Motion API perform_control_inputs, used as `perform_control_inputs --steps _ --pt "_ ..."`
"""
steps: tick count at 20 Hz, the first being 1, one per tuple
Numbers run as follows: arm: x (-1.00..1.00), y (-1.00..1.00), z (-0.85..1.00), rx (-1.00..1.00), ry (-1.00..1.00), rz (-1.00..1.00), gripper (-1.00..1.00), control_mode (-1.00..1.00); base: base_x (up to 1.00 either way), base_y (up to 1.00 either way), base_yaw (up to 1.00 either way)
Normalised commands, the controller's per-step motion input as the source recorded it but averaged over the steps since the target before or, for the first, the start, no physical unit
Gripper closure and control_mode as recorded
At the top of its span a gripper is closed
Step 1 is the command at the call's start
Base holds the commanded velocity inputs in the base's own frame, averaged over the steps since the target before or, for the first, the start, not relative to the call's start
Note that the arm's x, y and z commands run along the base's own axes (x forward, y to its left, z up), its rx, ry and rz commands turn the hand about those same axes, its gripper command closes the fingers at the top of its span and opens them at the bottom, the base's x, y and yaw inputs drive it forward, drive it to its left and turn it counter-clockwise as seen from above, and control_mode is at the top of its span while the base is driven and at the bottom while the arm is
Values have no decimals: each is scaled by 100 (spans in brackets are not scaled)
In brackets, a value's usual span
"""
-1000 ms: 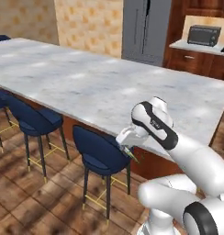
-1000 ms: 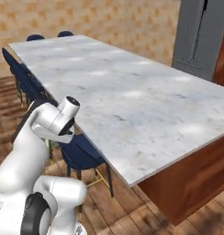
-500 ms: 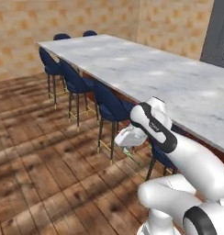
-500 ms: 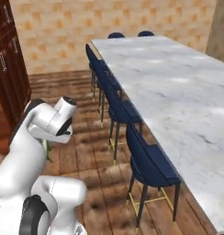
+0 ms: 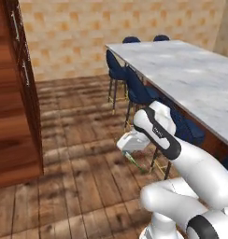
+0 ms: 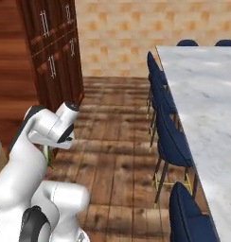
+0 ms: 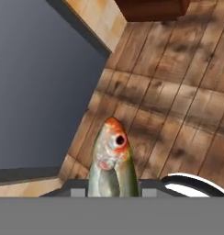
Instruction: Place the fish on the top rack of the oven, and slide the tray back inside. Close the oven door.
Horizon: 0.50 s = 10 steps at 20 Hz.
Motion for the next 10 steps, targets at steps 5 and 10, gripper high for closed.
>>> perform_control_inputs --steps 5,10 --pt "0 0 0 0 0 0 100 100 73 17 68" --pt "0 0 0 0 0 0 100 100 24 27 78"
